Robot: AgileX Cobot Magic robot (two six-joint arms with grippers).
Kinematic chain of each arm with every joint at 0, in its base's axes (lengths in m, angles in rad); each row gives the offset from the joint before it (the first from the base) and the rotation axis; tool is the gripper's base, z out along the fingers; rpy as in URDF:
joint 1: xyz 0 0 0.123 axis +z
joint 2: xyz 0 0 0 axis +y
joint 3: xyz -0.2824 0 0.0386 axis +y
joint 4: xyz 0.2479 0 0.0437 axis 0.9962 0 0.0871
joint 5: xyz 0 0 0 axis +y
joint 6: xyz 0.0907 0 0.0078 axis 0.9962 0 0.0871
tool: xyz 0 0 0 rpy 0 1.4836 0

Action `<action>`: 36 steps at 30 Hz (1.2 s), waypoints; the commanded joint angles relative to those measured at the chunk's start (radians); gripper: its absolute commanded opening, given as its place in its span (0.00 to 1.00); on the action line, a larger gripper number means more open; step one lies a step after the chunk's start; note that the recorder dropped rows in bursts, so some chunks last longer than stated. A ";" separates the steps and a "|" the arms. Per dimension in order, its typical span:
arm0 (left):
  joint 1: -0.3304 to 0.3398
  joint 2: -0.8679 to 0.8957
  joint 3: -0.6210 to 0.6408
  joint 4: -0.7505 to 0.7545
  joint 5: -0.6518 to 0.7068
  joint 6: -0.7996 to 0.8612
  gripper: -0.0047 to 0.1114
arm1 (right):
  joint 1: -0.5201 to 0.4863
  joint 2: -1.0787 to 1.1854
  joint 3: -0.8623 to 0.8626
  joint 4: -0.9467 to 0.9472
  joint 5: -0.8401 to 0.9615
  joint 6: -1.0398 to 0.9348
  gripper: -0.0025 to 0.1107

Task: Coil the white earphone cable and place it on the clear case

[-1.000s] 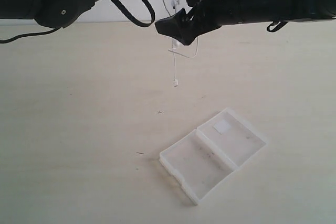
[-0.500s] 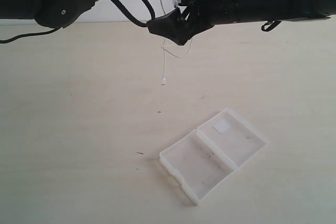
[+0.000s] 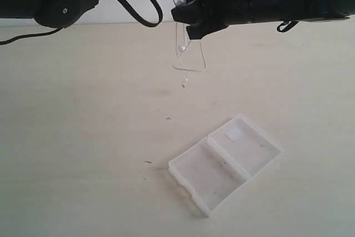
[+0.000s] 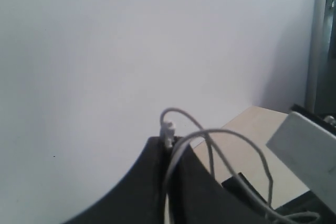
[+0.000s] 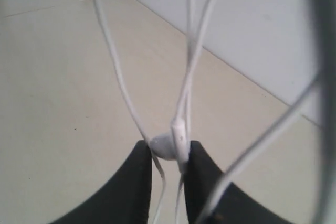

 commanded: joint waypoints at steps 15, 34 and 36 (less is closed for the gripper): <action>-0.005 -0.039 -0.008 0.018 0.219 -0.007 0.54 | 0.001 -0.155 -0.007 -0.388 -0.219 0.356 0.02; -0.005 -0.158 0.011 0.102 0.598 0.029 0.59 | 0.001 -0.205 -0.098 -0.924 -0.282 0.837 0.02; -0.003 -0.175 0.039 0.102 0.596 0.049 0.59 | 0.001 -0.205 -0.121 -1.033 -0.271 0.934 0.02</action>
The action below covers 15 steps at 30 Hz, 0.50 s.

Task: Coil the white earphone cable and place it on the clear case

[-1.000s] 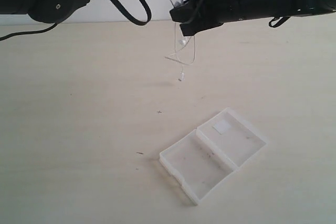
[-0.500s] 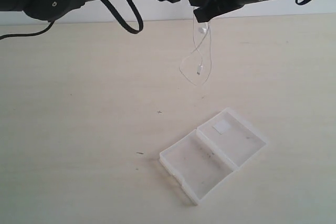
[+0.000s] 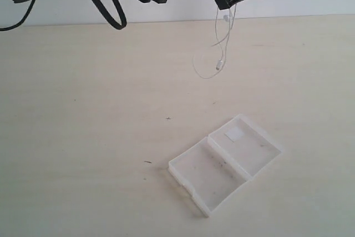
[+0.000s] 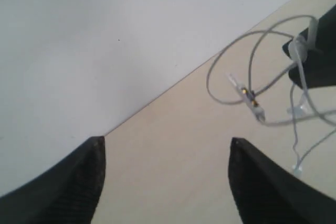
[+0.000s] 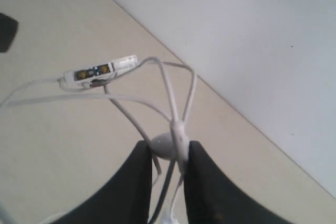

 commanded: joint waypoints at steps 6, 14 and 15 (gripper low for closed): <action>0.014 -0.084 0.131 -0.002 -0.053 0.046 0.59 | 0.001 -0.017 -0.101 -0.452 0.111 0.381 0.02; 0.129 -0.145 0.317 -0.006 -0.327 -0.080 0.59 | 0.016 -0.122 -0.021 -0.595 0.032 0.511 0.02; 0.145 -0.154 0.336 -0.006 -0.359 -0.093 0.59 | 0.025 -0.138 -0.001 -0.609 0.012 0.514 0.02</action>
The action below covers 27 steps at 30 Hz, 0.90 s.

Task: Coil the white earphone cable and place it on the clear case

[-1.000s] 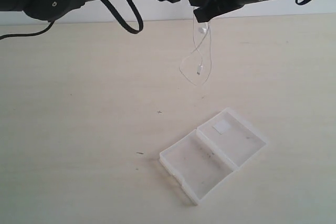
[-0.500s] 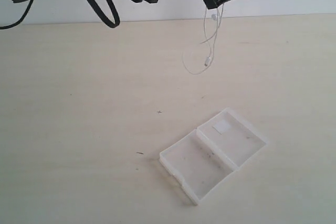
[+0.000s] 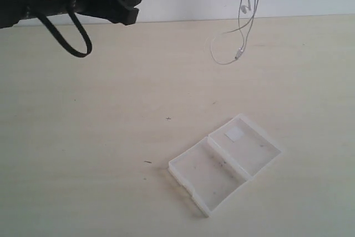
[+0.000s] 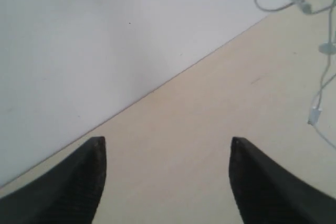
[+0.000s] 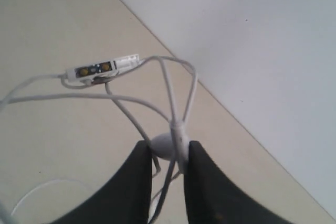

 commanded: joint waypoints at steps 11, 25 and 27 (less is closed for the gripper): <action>0.082 -0.107 0.214 -0.014 -0.293 -0.090 0.59 | 0.186 -0.196 0.237 -0.424 -0.117 0.405 0.02; 0.082 -0.146 0.341 -0.016 -0.494 -0.085 0.59 | 0.354 -0.370 0.502 -0.884 -0.158 1.023 0.02; 0.082 -0.157 0.370 -0.026 -0.539 -0.085 0.59 | 0.354 -0.384 0.553 -0.919 -0.206 1.106 0.02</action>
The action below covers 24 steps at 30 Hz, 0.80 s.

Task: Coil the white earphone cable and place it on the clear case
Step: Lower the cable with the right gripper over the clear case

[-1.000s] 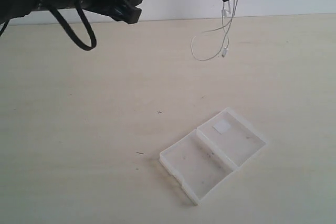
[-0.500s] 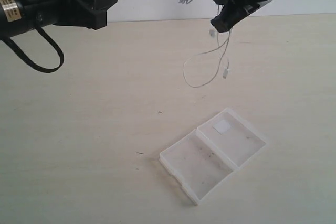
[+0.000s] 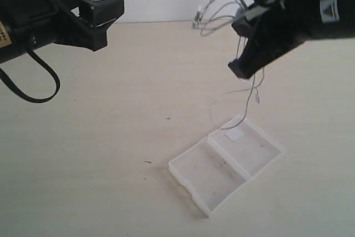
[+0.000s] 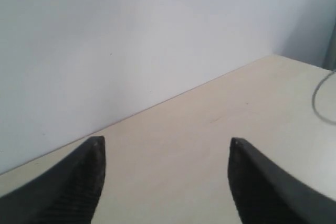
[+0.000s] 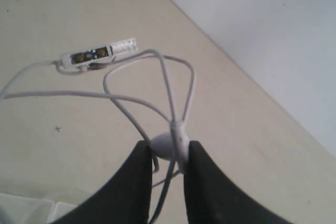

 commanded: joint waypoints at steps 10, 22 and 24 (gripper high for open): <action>0.002 -0.123 0.170 -0.034 -0.232 -0.005 0.59 | 0.012 -0.051 0.144 -0.074 -0.108 0.213 0.02; 0.002 -0.211 0.201 -0.038 -0.273 -0.014 0.59 | 0.032 -0.032 0.285 -0.065 -0.252 0.238 0.02; 0.002 -0.213 0.201 -0.029 -0.276 -0.028 0.59 | 0.032 -0.009 0.287 -0.065 -0.270 0.238 0.02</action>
